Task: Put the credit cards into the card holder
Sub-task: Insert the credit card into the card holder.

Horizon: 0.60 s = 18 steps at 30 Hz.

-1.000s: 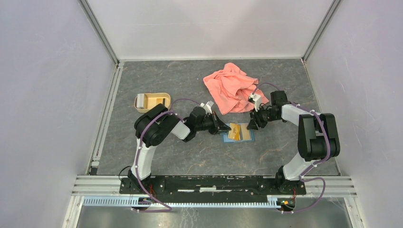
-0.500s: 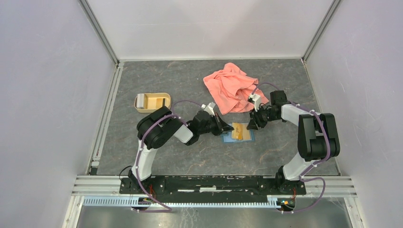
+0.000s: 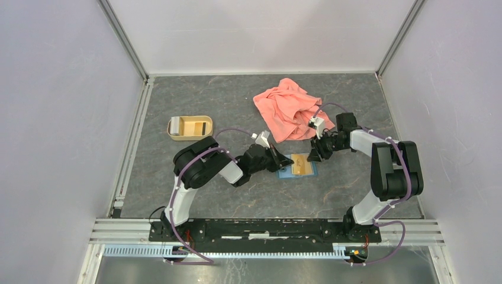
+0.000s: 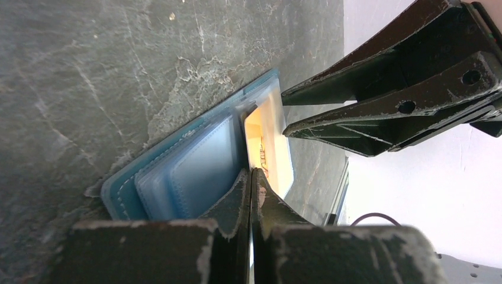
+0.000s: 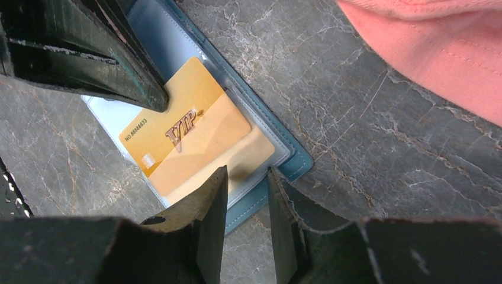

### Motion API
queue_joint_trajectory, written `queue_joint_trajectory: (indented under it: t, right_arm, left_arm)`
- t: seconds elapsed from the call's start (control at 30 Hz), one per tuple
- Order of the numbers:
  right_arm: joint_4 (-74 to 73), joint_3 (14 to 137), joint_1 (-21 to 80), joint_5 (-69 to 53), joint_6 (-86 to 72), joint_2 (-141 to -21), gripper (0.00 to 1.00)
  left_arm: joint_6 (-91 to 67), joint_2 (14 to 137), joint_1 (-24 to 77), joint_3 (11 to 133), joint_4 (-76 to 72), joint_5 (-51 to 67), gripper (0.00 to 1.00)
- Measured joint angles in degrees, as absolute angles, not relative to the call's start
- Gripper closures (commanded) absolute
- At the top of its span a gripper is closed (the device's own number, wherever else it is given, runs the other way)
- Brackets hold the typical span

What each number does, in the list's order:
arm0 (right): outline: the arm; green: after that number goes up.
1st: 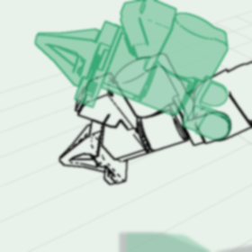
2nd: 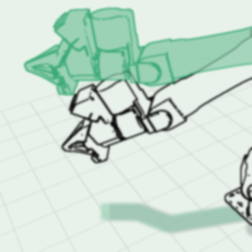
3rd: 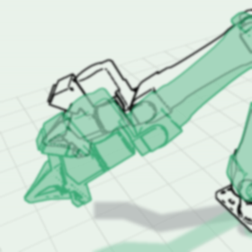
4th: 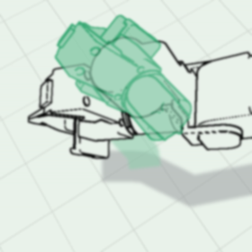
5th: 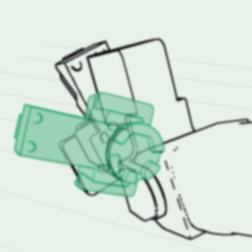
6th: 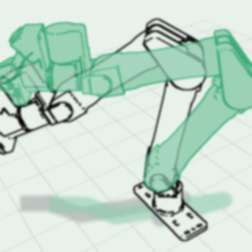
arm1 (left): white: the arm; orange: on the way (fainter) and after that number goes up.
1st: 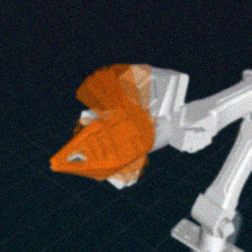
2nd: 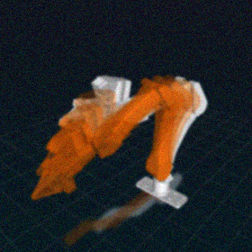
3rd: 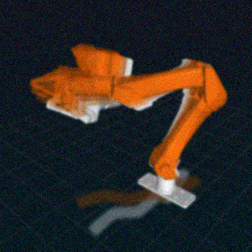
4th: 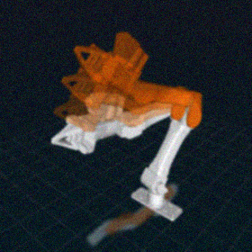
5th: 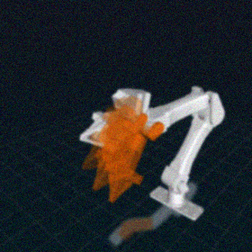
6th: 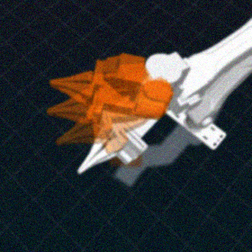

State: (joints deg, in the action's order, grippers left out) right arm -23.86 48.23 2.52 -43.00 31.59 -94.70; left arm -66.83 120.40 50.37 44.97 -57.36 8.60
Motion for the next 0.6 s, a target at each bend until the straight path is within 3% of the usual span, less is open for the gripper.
queue_joint_trajectory:
  t: [0.23,0.6]
  right_arm:
    - [-23.9,48.2,2.5,-43.2,31.6,-94.7,0.61]
    - [-25.0,48.3,2.0,-42.9,33.9,-89.6,0.56]
  left_arm:
    - [-66.8,120.8,52.7,46.4,-56.1,6.2,0.92]
    - [-66.8,120.8,53.4,48.2,-53.8,5.6,0.71]
